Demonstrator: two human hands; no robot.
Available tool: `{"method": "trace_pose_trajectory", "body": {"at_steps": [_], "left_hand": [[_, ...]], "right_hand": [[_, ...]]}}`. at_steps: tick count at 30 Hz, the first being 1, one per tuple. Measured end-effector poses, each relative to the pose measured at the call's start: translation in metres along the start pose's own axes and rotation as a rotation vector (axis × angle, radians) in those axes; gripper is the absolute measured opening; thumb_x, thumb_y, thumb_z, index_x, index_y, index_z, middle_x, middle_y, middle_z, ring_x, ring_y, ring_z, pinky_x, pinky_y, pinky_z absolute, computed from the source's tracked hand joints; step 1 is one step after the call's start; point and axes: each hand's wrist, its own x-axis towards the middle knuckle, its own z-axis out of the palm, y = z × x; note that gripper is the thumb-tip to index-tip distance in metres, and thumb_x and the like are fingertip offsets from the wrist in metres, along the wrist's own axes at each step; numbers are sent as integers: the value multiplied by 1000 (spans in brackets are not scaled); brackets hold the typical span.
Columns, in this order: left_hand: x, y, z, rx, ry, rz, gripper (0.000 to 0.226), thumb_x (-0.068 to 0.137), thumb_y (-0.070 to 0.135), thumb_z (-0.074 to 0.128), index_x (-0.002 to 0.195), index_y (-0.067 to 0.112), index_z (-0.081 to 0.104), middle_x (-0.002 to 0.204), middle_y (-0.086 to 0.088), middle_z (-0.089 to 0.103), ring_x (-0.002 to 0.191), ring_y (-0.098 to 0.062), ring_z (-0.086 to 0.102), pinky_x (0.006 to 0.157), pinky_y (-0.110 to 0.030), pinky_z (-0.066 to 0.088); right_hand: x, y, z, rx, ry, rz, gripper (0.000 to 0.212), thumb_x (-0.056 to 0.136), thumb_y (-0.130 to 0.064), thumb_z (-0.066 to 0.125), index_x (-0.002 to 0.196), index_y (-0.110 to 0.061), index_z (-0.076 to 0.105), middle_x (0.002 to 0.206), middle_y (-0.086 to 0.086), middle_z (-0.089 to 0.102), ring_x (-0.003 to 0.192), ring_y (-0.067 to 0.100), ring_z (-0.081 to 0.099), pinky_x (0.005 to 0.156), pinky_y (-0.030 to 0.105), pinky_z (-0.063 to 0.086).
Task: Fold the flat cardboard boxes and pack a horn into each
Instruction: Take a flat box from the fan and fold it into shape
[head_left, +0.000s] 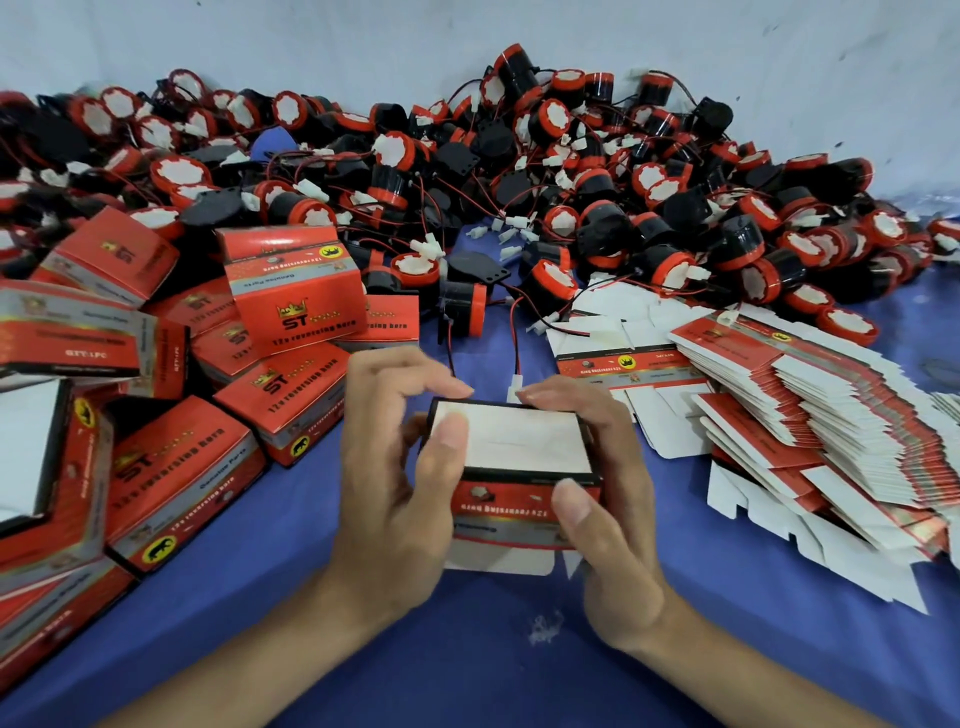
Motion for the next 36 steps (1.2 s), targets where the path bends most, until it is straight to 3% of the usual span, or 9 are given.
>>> {"method": "trace_pose_trajectory", "body": {"at_steps": [4, 11, 14, 17, 21, 25, 28, 31, 36], "left_hand": [[8, -7, -10, -62, -367, -13, 45, 96, 51, 38, 110, 13, 59, 112, 0, 56, 108, -17, 57, 91, -25, 44], [14, -29, -18, 124, -524, 96, 103, 64, 78, 62, 146, 33, 19, 144, 2, 22, 143, -13, 22, 105, -11, 29], [29, -24, -19, 158, -271, 87, 89, 61, 76, 65, 131, 25, 43, 126, -4, 45, 133, -12, 42, 95, -12, 42], [21, -37, -14, 201, -273, 97, 113, 56, 92, 51, 141, 21, 28, 143, -9, 23, 140, -29, 25, 110, -53, 34], [12, -35, -15, 130, -241, 79, 92, 77, 81, 43, 144, 20, 32, 149, -4, 21, 142, -19, 23, 114, -33, 27], [22, -35, -22, -228, 36, -189, 69, 75, 82, 43, 124, 33, 51, 131, 0, 55, 123, -20, 52, 99, -41, 44], [21, -33, -20, -417, 136, -216, 72, 69, 78, 59, 121, 31, 43, 133, 2, 45, 128, -16, 47, 94, -39, 50], [13, -35, -12, -237, -76, -113, 94, 68, 63, 72, 136, 23, 21, 148, 3, 22, 142, -16, 27, 106, -46, 42], [21, -41, -18, -139, -14, -322, 102, 54, 47, 88, 134, 29, 27, 137, 21, 41, 121, 3, 49, 94, -19, 46]], "right_hand": [[15, -3, -4, -89, 34, 143, 24, 88, -33, 48, 86, -12, 61, 90, -1, 62, 87, 12, 60, 76, 22, 45], [75, -6, -20, 513, 55, 1186, 36, 92, -40, 47, 78, -17, 71, 80, 5, 71, 68, 20, 68, 65, 29, 53], [82, -1, -13, 668, 44, 1204, 39, 92, -18, 34, 78, -10, 70, 79, 8, 68, 68, 22, 66, 65, 28, 54], [83, -1, -3, 721, 120, 1205, 39, 90, -19, 37, 68, -12, 69, 65, 6, 67, 56, 20, 64, 53, 23, 52], [68, -2, 13, 591, 99, 1038, 48, 94, -56, 40, 89, -18, 69, 81, 1, 74, 68, 15, 70, 54, 20, 52], [60, 3, 19, 162, -8, 884, 34, 88, -47, 56, 95, -15, 66, 63, -10, 63, 52, 4, 57, 45, 15, 44], [66, 7, 17, 456, 135, 1021, 28, 94, -36, 53, 97, -12, 67, 78, 2, 66, 75, 17, 64, 45, 18, 48], [66, 8, 22, 705, 255, 1059, 30, 99, -28, 49, 111, -7, 67, 97, 11, 71, 92, 21, 69, 54, 17, 54], [55, 0, 27, 211, -392, 963, 25, 95, -12, 53, 74, -12, 67, 72, 4, 71, 62, 9, 67, 58, 18, 53]]}}
